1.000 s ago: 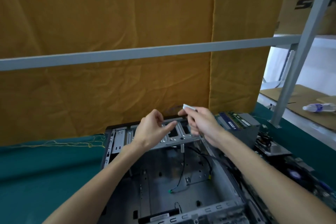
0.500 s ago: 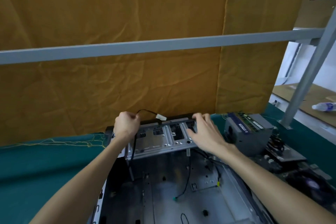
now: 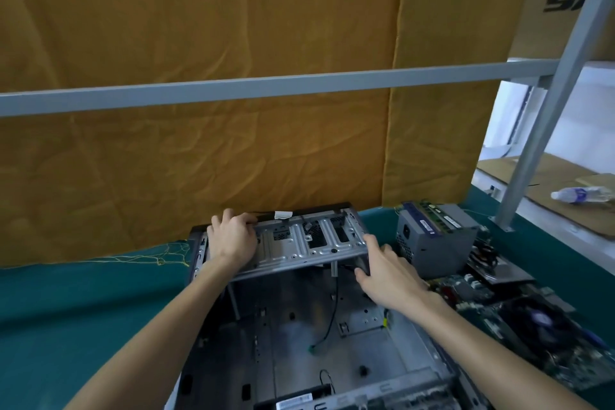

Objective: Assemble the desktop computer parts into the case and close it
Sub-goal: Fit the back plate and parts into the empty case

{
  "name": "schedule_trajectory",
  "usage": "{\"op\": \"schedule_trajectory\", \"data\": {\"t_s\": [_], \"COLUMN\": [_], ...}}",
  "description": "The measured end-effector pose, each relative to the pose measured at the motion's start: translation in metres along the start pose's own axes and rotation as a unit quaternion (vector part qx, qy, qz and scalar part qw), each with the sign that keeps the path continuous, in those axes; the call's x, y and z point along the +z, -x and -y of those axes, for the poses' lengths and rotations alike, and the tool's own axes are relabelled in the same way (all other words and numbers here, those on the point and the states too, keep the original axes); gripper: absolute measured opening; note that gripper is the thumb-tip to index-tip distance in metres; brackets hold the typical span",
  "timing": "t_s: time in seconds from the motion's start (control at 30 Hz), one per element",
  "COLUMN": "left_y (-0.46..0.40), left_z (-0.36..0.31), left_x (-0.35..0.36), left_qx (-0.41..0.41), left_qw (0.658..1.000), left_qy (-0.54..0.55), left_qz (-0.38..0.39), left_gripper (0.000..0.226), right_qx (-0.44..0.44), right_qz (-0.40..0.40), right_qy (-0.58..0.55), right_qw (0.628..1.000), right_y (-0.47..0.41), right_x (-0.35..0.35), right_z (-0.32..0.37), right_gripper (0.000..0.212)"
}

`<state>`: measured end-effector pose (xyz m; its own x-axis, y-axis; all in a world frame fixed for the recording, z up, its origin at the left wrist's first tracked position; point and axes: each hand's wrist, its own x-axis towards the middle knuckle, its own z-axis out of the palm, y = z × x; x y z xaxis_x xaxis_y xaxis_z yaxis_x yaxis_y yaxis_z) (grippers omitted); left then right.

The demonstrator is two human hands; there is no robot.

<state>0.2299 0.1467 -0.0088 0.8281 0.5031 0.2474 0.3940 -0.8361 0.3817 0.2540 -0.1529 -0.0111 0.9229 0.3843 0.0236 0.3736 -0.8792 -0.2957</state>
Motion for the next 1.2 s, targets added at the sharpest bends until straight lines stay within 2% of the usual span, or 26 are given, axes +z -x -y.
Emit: {"op": "schedule_trajectory", "data": {"t_s": [0.27, 0.37, 0.43, 0.5, 0.53, 0.57, 0.6, 0.63, 0.67, 0.73, 0.77, 0.8, 0.83, 0.87, 0.93, 1.03, 1.1, 1.2], "left_y": [-0.009, -0.005, 0.007, 0.027, 0.038, 0.049, 0.061, 0.073, 0.081, 0.094, 0.099, 0.103, 0.105, 0.107, 0.105, 0.098, 0.095, 0.098], "left_z": [0.023, 0.018, 0.009, -0.007, -0.018, -0.029, -0.040, -0.050, -0.058, -0.071, -0.075, -0.077, -0.080, -0.082, -0.083, -0.086, -0.092, -0.103], "left_x": [-0.002, -0.006, -0.008, -0.007, -0.008, -0.007, -0.006, -0.003, 0.000, 0.005, 0.009, 0.013, 0.018, 0.026, 0.041, 0.058, 0.068, 0.078], "left_qx": [-0.036, -0.018, 0.012, 0.063, 0.093, 0.120, 0.143, 0.167, 0.185, 0.212, 0.219, 0.217, 0.202, 0.180, 0.135, 0.055, 0.017, -0.038], "left_qw": [0.997, 0.999, 0.998, 0.995, 0.989, 0.979, 0.968, 0.959, 0.956, 0.952, 0.948, 0.946, 0.948, 0.949, 0.948, 0.920, 0.904, 0.885], "left_qy": [-0.030, -0.032, -0.041, 0.035, 0.106, 0.163, 0.196, 0.205, 0.209, 0.222, 0.232, 0.239, 0.233, 0.205, 0.135, 0.134, 0.200, 0.322], "left_qz": [0.062, 0.022, -0.035, -0.075, -0.050, 0.006, 0.072, 0.105, 0.096, 0.004, -0.014, 0.011, 0.077, 0.155, 0.255, 0.365, 0.378, 0.334], "left_gripper": [0.041, 0.040, 0.042, 0.032, 0.025, 0.023, 0.024, 0.025, 0.025, 0.022, 0.022, 0.023, 0.026, 0.026, 0.021, 0.012, 0.015, 0.019], "right_qx": [0.018, 0.019, 0.024, 0.032, 0.038, 0.043, 0.049, 0.054, 0.058, 0.060, 0.058, 0.058, 0.058, 0.057, 0.051, 0.041, 0.040, 0.045], "right_qz": [-0.020, -0.022, -0.020, -0.016, -0.014, -0.014, -0.015, -0.018, -0.023, -0.030, -0.031, -0.032, -0.031, -0.030, -0.027, -0.029, -0.029, -0.030], "right_qy": [0.016, 0.000, -0.018, -0.053, -0.078, -0.103, -0.128, -0.151, -0.167, -0.180, -0.180, -0.180, -0.184, -0.190, -0.198, -0.201, -0.204, -0.227], "right_qw": [1.000, 1.000, 0.999, 0.998, 0.996, 0.994, 0.990, 0.987, 0.984, 0.981, 0.982, 0.981, 0.981, 0.980, 0.978, 0.978, 0.978, 0.972], "right_y": [-0.007, -0.007, -0.009, -0.008, -0.007, -0.006, -0.004, -0.003, -0.002, 0.001, 0.002, 0.002, 0.003, 0.003, 0.004, 0.004, 0.003, -0.001], "right_x": [0.008, 0.010, 0.009, 0.007, 0.005, 0.004, 0.002, 0.001, 0.000, -0.003, -0.003, -0.003, -0.004, -0.004, -0.004, -0.003, -0.002, 0.001], "right_z": [0.002, 0.000, -0.002, -0.005, -0.007, -0.008, -0.009, -0.010, -0.011, -0.011, -0.010, -0.009, -0.009, -0.009, -0.010, -0.012, -0.013, -0.018], "right_gripper": [0.062, 0.061, 0.057, 0.051, 0.047, 0.044, 0.043, 0.042, 0.042, 0.042, 0.043, 0.043, 0.044, 0.045, 0.046, 0.047, 0.047, 0.045]}}
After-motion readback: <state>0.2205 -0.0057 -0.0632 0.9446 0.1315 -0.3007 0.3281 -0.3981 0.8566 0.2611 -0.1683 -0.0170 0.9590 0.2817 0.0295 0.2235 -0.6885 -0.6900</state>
